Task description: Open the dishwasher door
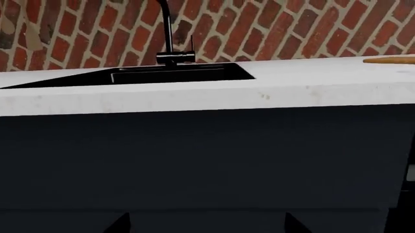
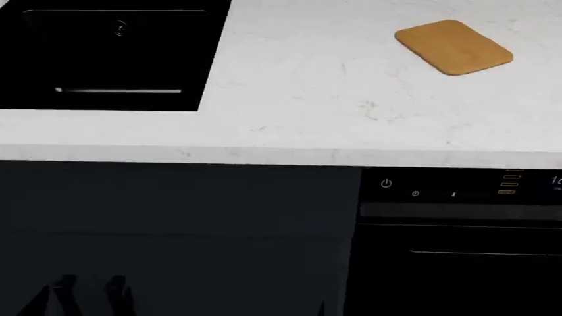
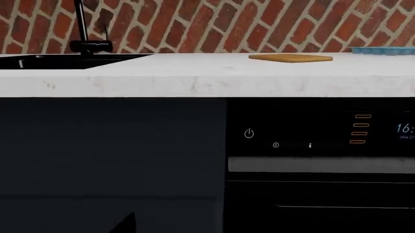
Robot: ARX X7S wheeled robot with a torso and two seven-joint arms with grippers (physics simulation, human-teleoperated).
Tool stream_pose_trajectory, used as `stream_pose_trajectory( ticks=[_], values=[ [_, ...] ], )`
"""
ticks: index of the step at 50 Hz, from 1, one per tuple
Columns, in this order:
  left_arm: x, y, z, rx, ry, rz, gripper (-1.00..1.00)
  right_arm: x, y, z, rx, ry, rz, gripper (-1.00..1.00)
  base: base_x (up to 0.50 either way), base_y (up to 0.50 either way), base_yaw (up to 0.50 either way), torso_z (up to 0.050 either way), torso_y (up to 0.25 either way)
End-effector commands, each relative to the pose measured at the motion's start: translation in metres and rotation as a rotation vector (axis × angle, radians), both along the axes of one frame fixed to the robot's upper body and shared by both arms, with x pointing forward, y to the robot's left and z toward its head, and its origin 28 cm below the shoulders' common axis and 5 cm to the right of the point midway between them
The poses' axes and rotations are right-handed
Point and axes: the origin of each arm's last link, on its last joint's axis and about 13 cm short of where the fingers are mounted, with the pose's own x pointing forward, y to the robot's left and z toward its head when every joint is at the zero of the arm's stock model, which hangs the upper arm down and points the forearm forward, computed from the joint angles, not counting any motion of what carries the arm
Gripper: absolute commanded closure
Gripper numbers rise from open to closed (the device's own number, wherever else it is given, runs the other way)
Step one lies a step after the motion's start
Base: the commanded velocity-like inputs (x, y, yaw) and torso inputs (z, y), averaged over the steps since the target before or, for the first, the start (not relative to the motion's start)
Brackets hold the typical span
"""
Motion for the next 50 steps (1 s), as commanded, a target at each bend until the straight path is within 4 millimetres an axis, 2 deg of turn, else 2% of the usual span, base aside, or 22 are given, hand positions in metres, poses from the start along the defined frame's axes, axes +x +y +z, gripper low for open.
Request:
stream_pose_trajectory(
  ticks=[1,6,36,46,50],
  values=[
    [0.0003,-0.0017,-0.0010,0.007,-0.002,0.005,-1.00,-0.0005,-0.0010,-0.0018,0.005,0.001,0.005,-1.00,0.00,-0.46,0.00,0.000,0.000],
    [-0.0011,-0.0026,-0.0003,0.005,0.033,-0.002,-1.00,-0.0010,-0.0010,-0.0012,0.008,0.001,0.004,-1.00,0.00,-0.46,0.00,0.000,0.000],
    [-0.0033,0.0026,0.0052,0.030,-0.022,0.032,-1.00,0.0006,0.0012,-0.0026,0.013,0.002,0.008,-1.00,0.00,-0.46,0.00,0.000,0.000],
    [-0.0013,0.0036,0.0051,0.042,-0.002,0.054,-1.00,0.0002,0.0009,-0.0014,0.007,-0.009,0.003,-1.00,0.00,-0.03,0.00,0.000,0.000],
    [-0.0013,0.0044,0.0066,0.020,-0.014,0.061,-1.00,-0.0002,0.0010,-0.0007,0.003,-0.011,0.002,-1.00,0.00,0.00,0.00,-0.044,-0.006]
  ],
)
